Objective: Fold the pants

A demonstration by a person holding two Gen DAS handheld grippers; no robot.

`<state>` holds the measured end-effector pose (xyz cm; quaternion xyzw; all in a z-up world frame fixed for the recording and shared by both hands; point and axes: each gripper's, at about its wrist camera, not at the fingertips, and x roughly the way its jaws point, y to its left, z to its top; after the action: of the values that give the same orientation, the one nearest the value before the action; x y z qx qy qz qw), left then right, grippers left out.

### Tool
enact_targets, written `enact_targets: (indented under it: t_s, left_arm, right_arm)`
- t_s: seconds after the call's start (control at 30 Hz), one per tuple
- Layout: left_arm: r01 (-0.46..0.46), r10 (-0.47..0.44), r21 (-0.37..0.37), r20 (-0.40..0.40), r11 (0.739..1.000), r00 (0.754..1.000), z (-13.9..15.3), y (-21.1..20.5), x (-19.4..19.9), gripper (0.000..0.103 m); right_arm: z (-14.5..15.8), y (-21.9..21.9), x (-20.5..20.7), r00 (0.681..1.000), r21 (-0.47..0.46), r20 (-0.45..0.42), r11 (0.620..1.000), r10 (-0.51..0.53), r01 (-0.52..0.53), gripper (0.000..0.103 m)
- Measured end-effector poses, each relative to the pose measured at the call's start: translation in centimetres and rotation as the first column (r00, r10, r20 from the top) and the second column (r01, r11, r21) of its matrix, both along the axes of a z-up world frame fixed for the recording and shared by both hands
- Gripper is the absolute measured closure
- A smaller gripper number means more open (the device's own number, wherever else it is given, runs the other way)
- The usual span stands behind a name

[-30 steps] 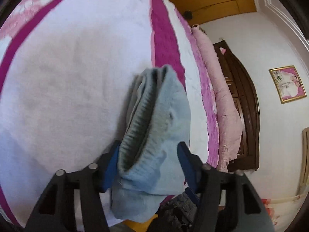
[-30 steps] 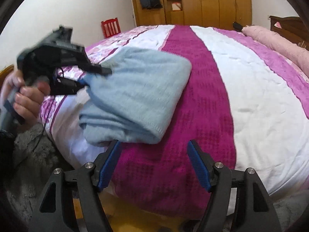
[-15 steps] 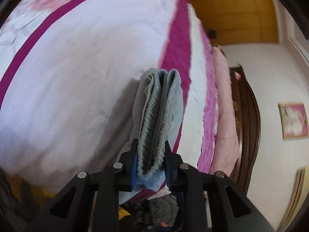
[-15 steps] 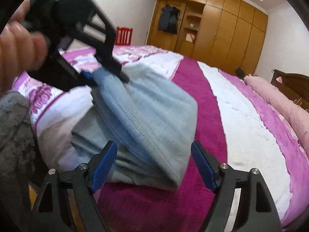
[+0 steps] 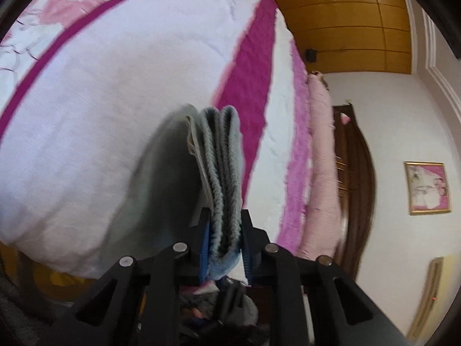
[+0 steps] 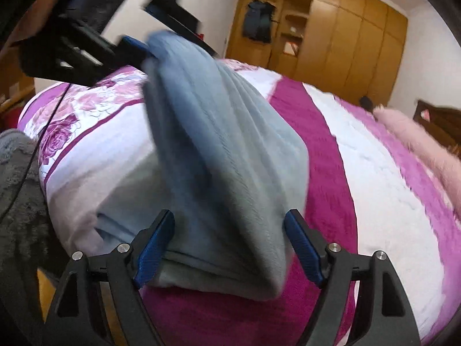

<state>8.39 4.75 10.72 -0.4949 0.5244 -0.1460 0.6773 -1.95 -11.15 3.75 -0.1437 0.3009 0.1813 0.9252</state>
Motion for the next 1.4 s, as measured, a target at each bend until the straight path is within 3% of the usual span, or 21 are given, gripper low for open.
enact_targets:
  t_s: [0.2,0.3,0.43,0.6,0.83,0.93,1.0,1.1,1.17,1.23,1.3,1.37,1.4]
  left_arm:
    - [-0.066,0.061,-0.094,-0.05,0.993,0.997,0.1,0.4,-1.3,0.085]
    - [-0.119,0.105,-0.148,-0.099,0.982,0.99,0.2,0.7,-2.3,0.085]
    - [-0.108,0.097,-0.154,-0.077,0.982,0.992,1.1,0.9,-2.2,0.085]
    - [-0.122,0.11,-0.173,-0.077,0.977,0.991,1.1,1.9,-2.1,0.085]
    - [-0.138,0.122,-0.157,-0.107,0.978,0.987,-1.3,2.9,-3.0,0.085]
    - [-0.135,0.113,-0.157,-0.14,0.978,0.984,-3.0,3.0,-3.5,0.085]
    - [-0.143,0.117,-0.16,-0.164,0.977,0.98,-3.8,3.1,-3.7,0.085]
    - [-0.129,0.106,-0.143,-0.162,0.981,0.981,-4.3,2.6,-3.5,0.085]
    - [-0.109,0.084,-0.149,-0.164,0.983,0.983,-4.0,1.7,-3.1,0.085]
    - [-0.081,0.058,-0.152,-0.148,0.985,0.987,-3.3,1.1,-2.6,0.085]
    - [-0.05,0.034,-0.146,-0.11,0.988,0.993,-1.9,0.7,-2.2,0.085]
    - [-0.034,0.021,-0.143,-0.088,0.989,0.996,-1.1,0.7,-2.1,0.085]
    - [-0.032,0.02,-0.144,-0.084,0.989,0.996,-1.2,0.8,-2.1,0.085]
  right_arm:
    - [-0.8,-3.2,0.3,0.991,0.012,-0.046,0.992,-0.126,0.126,0.023]
    - [-0.7,-4.8,0.6,0.984,0.097,-0.084,0.981,-0.158,0.166,0.023]
    - [-1.5,-7.9,1.4,0.959,0.285,-0.233,0.932,-0.16,0.225,0.023]
    - [-1.2,-8.9,1.3,0.953,0.321,-0.256,0.915,-0.163,0.243,0.023]
    - [-1.0,-8.5,0.6,0.96,0.246,-0.21,0.941,-0.183,0.233,0.023]
    - [-1.0,-8.8,0.9,0.956,0.277,-0.221,0.928,-0.192,0.25,0.023]
    - [-0.8,-7.7,1.0,0.965,0.251,-0.175,0.939,-0.197,0.237,0.022]
    - [-0.5,-4.2,1.0,0.987,0.051,-0.02,0.986,-0.157,0.158,0.022]
    - [-1.1,-2.3,0.8,0.992,-0.081,0.053,0.99,-0.112,0.116,0.022]
    - [-1.2,-2.1,0.7,0.991,-0.11,0.082,0.987,-0.105,0.114,0.023]
    - [-0.7,-2.9,0.8,0.987,-0.085,0.082,0.986,-0.139,0.146,0.031]
    - [-0.4,-4.4,1.1,0.981,-0.06,0.064,0.98,-0.184,0.188,0.065]
    - [-0.3,-5.5,1.3,0.986,0.007,0.012,0.986,-0.167,0.167,0.072]
